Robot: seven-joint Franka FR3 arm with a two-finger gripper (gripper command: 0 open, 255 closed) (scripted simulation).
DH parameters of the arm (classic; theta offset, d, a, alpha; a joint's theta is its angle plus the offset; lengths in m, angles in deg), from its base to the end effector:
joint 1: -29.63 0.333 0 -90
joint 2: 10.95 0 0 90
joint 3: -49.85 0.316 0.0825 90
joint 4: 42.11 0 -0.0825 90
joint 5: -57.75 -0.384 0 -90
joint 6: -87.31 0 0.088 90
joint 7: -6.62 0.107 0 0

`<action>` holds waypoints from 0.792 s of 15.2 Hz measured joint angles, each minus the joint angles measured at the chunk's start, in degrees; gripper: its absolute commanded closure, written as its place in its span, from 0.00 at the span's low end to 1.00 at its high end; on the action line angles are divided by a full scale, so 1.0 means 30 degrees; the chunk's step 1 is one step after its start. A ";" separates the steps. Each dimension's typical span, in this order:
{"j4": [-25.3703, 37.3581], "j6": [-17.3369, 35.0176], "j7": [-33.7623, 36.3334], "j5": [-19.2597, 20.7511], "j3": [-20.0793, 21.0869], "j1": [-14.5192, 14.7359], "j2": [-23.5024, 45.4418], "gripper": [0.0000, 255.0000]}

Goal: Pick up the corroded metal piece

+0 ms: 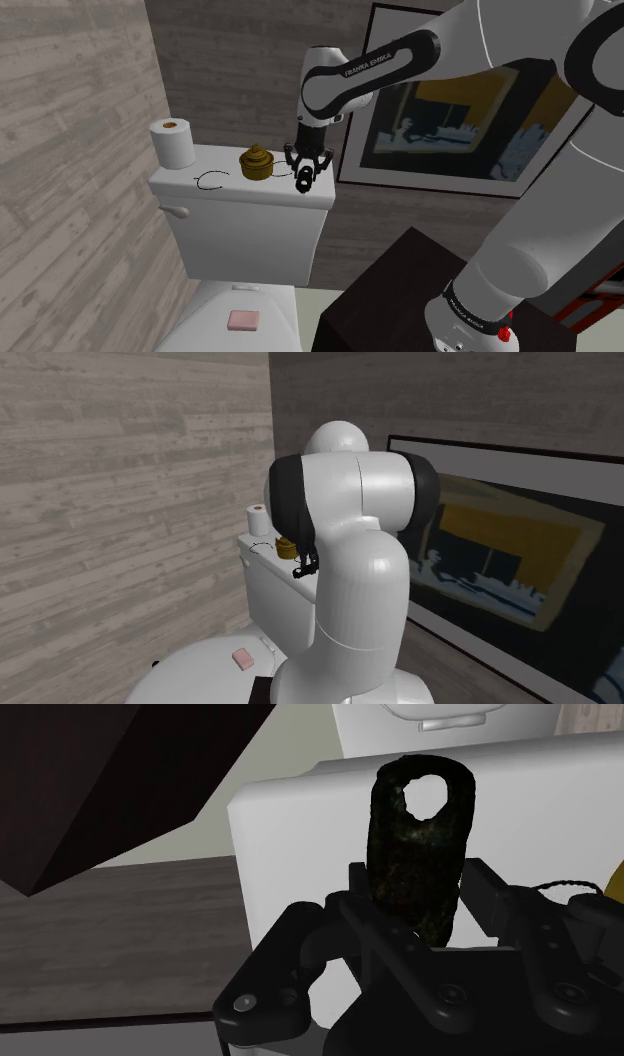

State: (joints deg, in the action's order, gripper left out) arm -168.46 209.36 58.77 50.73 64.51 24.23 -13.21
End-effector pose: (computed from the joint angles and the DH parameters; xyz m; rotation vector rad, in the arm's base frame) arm 0.5109 0.0893 0.3946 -2.8256 1.2212 0.1212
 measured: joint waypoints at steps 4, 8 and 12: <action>0.0608 -0.1016 0.0062 -0.0049 -0.0011 0.0000 -0.0420 1.00; 0.1259 -0.2038 0.0109 -0.0086 -0.0040 -0.0012 -0.0800 1.00; 0.1853 -0.2966 0.0058 -0.0111 -0.0122 -0.0067 -0.1132 1.00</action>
